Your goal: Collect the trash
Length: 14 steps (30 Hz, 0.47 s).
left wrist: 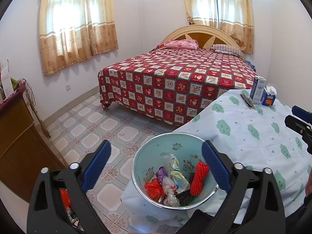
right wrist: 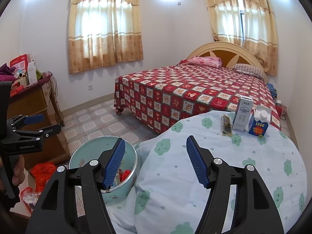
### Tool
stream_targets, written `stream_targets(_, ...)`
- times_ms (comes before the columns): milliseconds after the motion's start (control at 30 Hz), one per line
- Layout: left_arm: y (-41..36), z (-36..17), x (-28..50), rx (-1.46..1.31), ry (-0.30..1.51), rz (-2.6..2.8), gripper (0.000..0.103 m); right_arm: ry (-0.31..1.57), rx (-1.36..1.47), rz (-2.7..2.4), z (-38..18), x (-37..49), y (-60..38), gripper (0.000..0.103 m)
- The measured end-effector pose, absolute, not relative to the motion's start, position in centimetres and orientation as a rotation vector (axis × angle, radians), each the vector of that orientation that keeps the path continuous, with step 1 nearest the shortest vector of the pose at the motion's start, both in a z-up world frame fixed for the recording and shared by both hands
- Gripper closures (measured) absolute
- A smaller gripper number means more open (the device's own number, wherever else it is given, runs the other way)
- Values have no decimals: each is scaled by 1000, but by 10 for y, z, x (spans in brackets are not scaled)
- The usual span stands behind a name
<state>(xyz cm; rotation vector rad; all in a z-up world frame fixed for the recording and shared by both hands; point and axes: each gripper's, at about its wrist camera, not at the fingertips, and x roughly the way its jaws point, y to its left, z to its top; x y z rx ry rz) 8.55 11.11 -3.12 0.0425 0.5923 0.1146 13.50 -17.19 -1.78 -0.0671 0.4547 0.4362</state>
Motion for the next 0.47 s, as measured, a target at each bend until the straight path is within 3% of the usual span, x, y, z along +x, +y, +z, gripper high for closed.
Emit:
stream_targets(267,108,-30,83,47,592,107,8,474,-74,343,-25,150,-198,32)
stream_targets(467,110,-31,82,37,594,109,8,602,-40,122,-50,203,-268,22)
